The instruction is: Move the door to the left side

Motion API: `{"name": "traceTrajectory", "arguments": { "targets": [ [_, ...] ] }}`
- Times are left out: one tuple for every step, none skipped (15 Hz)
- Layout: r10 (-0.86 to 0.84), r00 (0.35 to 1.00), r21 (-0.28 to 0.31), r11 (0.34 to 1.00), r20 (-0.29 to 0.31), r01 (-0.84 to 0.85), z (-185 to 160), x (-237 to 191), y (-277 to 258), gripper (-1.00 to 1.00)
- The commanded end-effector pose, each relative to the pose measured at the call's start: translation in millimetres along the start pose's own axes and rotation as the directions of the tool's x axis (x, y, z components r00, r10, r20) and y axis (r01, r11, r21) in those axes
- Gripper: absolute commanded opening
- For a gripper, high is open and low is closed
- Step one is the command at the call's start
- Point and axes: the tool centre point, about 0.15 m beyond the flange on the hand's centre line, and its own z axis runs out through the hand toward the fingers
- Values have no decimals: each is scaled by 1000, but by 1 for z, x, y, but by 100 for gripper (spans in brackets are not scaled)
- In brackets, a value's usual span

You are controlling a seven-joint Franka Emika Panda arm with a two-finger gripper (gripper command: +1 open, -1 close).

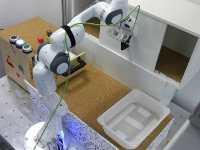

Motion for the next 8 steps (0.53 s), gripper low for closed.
{"name": "traceTrajectory", "arguments": {
  "targets": [
    [-63,992,-71,996,-110,55,17,-15,-45,-100],
    [-69,992,-75,995,-109,61,17,-15,-53,-100],
    [-75,991,-78,995,-107,67,17,-15,-61,-100],
    [-84,991,-82,994,-106,76,17,-15,-72,-100],
    [-88,991,-85,993,-105,80,16,-16,-82,-100],
    [-93,990,-89,992,-104,84,16,-16,-93,-100],
    [-100,990,-92,992,-99,91,17,-17,-105,-100],
    [-105,990,-93,991,-94,96,18,-17,-115,-100]
  ]
}}
